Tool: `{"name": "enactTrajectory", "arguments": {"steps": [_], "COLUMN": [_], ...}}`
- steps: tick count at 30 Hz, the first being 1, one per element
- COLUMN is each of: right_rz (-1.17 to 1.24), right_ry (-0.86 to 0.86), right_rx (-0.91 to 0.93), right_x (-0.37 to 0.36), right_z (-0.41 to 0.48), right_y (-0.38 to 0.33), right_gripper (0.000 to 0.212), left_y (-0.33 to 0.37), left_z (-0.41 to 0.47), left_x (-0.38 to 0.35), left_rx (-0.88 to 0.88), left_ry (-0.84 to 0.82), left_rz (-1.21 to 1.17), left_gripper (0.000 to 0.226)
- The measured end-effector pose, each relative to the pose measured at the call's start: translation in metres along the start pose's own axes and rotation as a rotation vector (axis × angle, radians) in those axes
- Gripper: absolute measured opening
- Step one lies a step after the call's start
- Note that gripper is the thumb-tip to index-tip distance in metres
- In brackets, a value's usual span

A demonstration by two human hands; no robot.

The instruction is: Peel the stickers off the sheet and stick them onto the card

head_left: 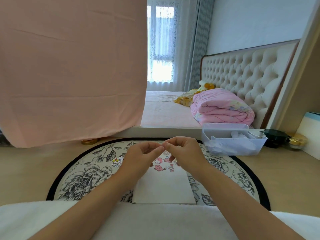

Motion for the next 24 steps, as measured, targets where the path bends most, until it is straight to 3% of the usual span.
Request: {"name": "enactTrajectory", "arguments": {"steps": [11,16,20,24], "right_rz": [0.053,0.121,-0.036,-0.234], "right_ry": [0.075,0.257,0.459,0.493], "right_rx": [-0.093,-0.159,-0.136,-0.190], "right_x": [0.063,0.105,0.138,0.148], "right_z": [0.019,0.029,0.033,0.039], "right_y": [0.018,0.044,0.066,0.089], "right_gripper": [0.011,0.013,0.018,0.010], "left_y": [0.014,0.006,0.002,-0.005], "left_z": [0.035,0.051,0.059,0.058], "left_x": [-0.060,-0.081,-0.093,-0.093], "left_rx": [0.009,0.019,0.001,-0.011], "left_ry": [0.034,0.011,-0.021,-0.062], "left_rz": [0.019,0.042,0.068,0.123], "left_gripper": [0.009,0.008,0.013,0.017]}}
Point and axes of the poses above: each hand's wrist, its own z-axis towards the middle knuckle, its own x-axis out of the back of the hand, y = z × x, the point moved 5 cm from there along z, towards the middle knuckle, and after that the axes turned 13 degrees about -z, right-handed, at the moved point
